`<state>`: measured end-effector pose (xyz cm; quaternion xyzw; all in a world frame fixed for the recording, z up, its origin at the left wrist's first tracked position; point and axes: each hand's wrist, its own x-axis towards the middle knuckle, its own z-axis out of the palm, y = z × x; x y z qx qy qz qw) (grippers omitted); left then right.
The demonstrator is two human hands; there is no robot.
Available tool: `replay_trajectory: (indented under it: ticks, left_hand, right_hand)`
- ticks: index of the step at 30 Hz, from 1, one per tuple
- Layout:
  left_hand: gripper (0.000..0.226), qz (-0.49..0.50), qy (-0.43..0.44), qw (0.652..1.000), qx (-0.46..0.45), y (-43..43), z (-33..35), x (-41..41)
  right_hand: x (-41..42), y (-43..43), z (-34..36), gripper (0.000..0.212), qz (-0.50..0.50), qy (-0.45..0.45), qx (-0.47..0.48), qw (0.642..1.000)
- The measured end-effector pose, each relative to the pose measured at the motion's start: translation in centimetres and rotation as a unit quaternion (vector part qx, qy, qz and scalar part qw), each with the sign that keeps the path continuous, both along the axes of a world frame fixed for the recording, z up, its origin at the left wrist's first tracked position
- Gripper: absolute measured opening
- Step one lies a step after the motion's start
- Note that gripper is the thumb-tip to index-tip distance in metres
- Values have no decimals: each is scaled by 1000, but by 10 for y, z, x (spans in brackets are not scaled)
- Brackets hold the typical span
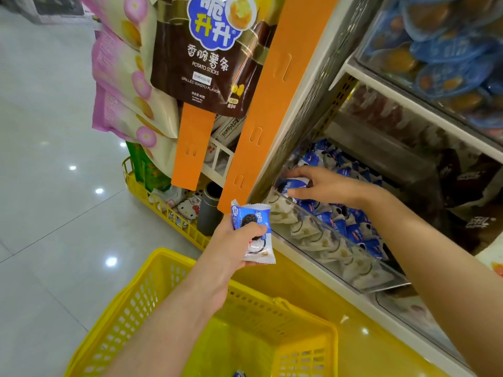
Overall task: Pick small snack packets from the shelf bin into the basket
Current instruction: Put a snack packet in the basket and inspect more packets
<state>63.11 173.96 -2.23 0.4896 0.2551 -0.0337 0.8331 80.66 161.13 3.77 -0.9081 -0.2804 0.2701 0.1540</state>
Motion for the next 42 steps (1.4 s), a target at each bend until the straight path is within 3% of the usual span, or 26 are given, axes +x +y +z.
replay_trajectory:
  ticks: [6,13,16,22,27,30,34,39,42]
  left_hand:
    - [21,0,0,1000,-5,-1,0,1]
    - [26,6,9,1000,1,-4,-2,0]
    - [29,0,6,1000,3,-4,-1,-1]
    - [27,-3,-4,1000,7,-3,0,-1]
    - [20,-11,-18,1000,8,-9,1,-4]
    - [18,-29,-15,999,25,-13,-1,-7]
    - [20,-74,-31,995,65,-20,1,-14]
    - [31,-107,-77,984,116,-30,1,-27]
    - [28,-115,-83,979,147,-34,0,-35]
  right_hand:
    - [2,-5,-3,43,-24,-22,63,997]
    - [-4,4,-4,51,-7,-44,-26,999]
    - [-5,4,-6,49,-4,-24,-4,1000]
    - [-6,-1,-13,33,-17,-85,47,995]
    - [-18,0,-9,42,-26,-93,42,994]
    - [-38,-5,-5,34,-65,-169,134,974]
    - [-90,-16,-4,14,-92,-262,311,909]
    - [-141,-36,-33,14,-90,-235,301,920]
    - [-153,-42,-47,12,-140,-144,335,921]
